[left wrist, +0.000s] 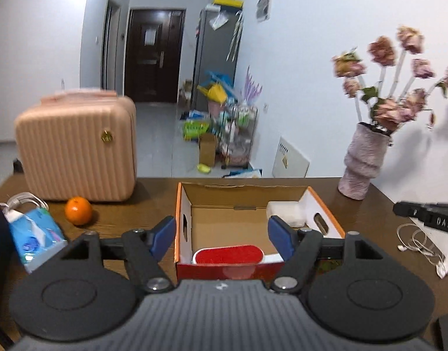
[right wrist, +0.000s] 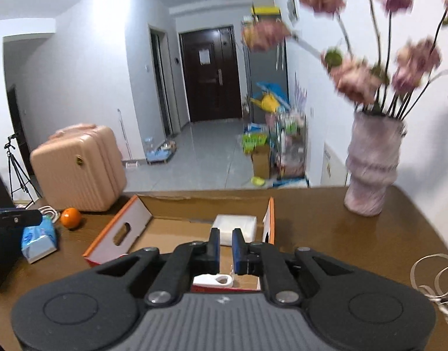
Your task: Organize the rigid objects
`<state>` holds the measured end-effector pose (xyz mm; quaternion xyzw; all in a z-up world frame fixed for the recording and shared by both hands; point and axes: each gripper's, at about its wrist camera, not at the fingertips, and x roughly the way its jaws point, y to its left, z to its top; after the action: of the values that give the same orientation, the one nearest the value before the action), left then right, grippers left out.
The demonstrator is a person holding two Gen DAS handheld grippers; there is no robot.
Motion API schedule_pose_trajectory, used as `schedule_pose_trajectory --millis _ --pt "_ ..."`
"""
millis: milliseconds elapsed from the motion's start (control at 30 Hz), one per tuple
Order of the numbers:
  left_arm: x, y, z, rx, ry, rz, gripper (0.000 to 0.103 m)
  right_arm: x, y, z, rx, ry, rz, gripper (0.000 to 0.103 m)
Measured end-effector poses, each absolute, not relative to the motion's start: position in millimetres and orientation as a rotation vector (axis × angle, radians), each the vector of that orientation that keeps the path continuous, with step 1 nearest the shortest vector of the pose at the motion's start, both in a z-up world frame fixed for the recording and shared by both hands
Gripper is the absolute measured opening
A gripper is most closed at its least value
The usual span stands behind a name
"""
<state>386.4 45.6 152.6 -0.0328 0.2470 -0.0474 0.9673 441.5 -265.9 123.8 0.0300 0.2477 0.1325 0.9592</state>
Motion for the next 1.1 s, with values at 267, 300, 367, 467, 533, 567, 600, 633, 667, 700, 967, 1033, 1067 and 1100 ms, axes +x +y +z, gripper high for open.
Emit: schedule_pose_trajectory --millis 267,300,367,467,533,567,600,633,667,700,967,1033,1067,1100 --pt "278.3 39.8 160.6 -0.017 0.386 -0.102 0.078 334.0 -268.7 147.3 -0.034 0.394 0.266 0.016" --pt "263.6 40.9 159.9 -0.011 0.363 -0.103 0.081 320.6 -269.0 147.1 -0.039 0.377 0.267 0.018" --pt "234.2 41.0 152.2 0.002 0.314 -0.095 0.084 292.5 -270.4 145.1 -0.04 0.342 0.263 0.025" --pt "193.8 39.9 131.9 0.027 0.274 -0.054 0.085 249.8 -271.7 133.5 -0.051 0.279 0.248 0.055" --pt "165.1 40.8 117.3 0.024 0.256 -0.042 0.089 223.1 -271.2 122.4 -0.063 0.248 0.216 0.056" --pt "151.3 41.9 111.3 0.019 0.247 -0.037 0.09 206.4 -271.1 115.8 -0.058 0.231 0.2 0.06" --pt "136.7 43.7 104.7 0.015 0.236 -0.035 0.093 193.8 -271.4 111.3 -0.057 0.217 0.2 0.067" --pt "119.9 44.5 97.0 0.01 0.23 -0.027 0.094 177.9 -271.6 106.0 -0.052 0.199 0.207 0.072" --pt "107.4 44.7 91.2 0.007 0.226 -0.026 0.098 159.8 -272.1 99.9 -0.037 0.175 0.211 0.082" --pt "94.6 45.5 84.5 0.003 0.224 -0.026 0.101 143.5 -271.9 94.2 -0.029 0.154 0.212 0.087" --pt "45.9 40.2 29.6 0.044 0.352 0.021 0.103 44.5 -247.0 17.4 0.021 0.237 0.211 0.095" --pt "47.3 38.1 29.0 0.024 0.352 0.021 0.103 41.4 -238.1 0.3 0.03 0.306 0.237 0.095" --pt "46.8 40.3 27.6 0.001 0.356 0.014 0.103 43.1 -234.4 -5.3 0.028 0.336 0.247 0.095" --pt "46.6 41.7 26.3 -0.016 0.368 0.005 0.103 45.1 -230.4 -8.3 0.018 0.356 0.254 0.095"
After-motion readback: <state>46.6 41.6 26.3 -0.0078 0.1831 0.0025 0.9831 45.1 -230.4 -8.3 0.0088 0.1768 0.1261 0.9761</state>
